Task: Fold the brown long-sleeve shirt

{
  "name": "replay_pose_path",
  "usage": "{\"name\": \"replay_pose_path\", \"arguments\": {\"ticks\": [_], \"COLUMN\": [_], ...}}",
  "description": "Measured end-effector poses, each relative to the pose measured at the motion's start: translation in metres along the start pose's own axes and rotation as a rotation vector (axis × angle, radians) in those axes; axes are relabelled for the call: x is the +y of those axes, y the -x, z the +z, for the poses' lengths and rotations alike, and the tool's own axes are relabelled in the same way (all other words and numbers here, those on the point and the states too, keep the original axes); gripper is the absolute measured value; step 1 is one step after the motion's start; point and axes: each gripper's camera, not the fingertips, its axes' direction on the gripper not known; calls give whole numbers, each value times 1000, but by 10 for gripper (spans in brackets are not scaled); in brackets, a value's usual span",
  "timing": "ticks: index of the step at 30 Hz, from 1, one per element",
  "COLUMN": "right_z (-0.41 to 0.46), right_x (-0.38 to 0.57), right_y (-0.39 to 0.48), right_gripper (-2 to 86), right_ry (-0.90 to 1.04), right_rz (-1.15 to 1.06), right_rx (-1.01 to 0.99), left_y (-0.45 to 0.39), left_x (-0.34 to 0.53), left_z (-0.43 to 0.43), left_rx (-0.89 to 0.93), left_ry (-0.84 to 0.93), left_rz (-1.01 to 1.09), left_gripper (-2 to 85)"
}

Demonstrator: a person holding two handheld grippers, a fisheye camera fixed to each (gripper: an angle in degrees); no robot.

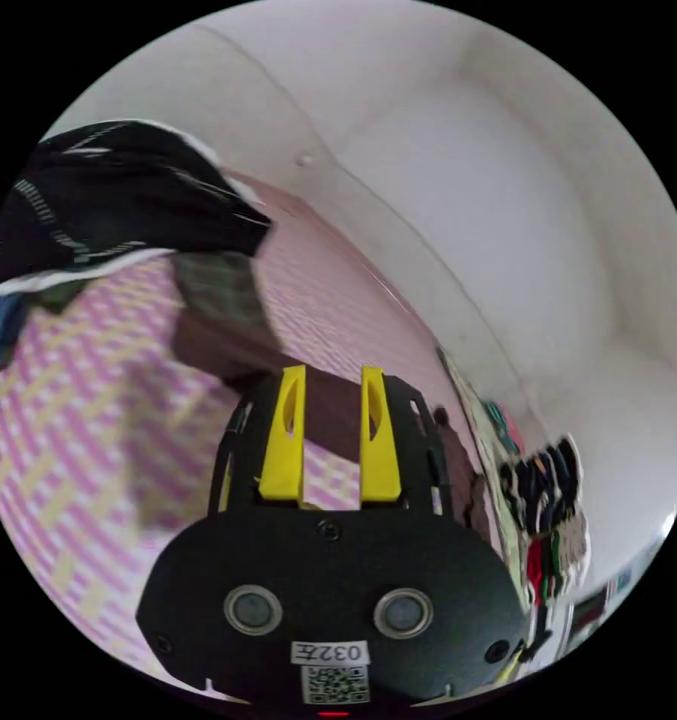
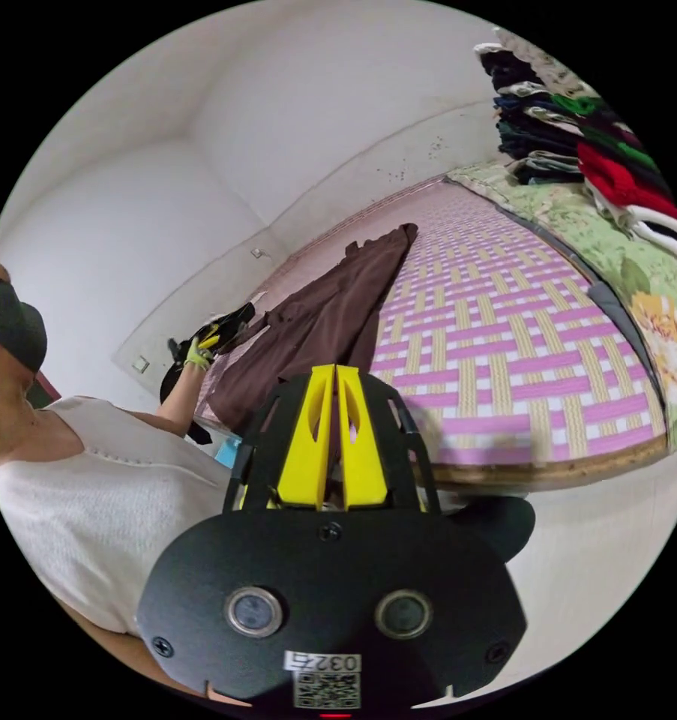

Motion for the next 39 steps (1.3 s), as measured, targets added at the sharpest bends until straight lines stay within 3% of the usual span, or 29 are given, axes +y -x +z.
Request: {"name": "replay_pose_path", "arguments": {"ticks": [4,9,12,15,18,20,23,25,27,29,31,37,39], "right_z": [19,44,52,53,58,67,89,110,132,159,174,215,232], "right_x": [-13,-18,-15,-14,-22,-37,-61,-73,-82,-88,-90,-116,-129], "right_y": [25,52,64,68,70,81,97,100,98,90,84,73,72], "right_gripper": [-10,-10,-10,-10,-9,-6,7,22,42,55,66,71,69], "right_ry": [26,73,91,89,102,111,146,176,221,297,345,478,527], "right_rz": [-63,-110,-128,-132,-145,-186,-225,-217,-197,-164,-150,-127,-125], "right_rx": [-23,-56,-55,-55,-115,-179,-229,-256,-276,-297,-309,-302,-296], "left_y": [90,108,99,56,-29,-108,-194,-219,-226,-233,-233,-206,-194], "left_x": [-27,-39,-36,-30,-6,42,137,200,259,323,349,310,296], "left_z": [-5,55,55,39,17,-4,-18,-13,6,46,54,19,18], "left_rx": [44,158,98,173,360,507,537,528,510,474,445,499,442], "left_ry": [65,226,167,104,113,150,200,214,259,485,575,489,501], "left_rz": [-105,-89,-103,-3,197,353,560,590,593,681,747,654,614], "left_gripper": [104,98,10,-13,-15,-15,-14,-12,-7,18,47,54,47]}}
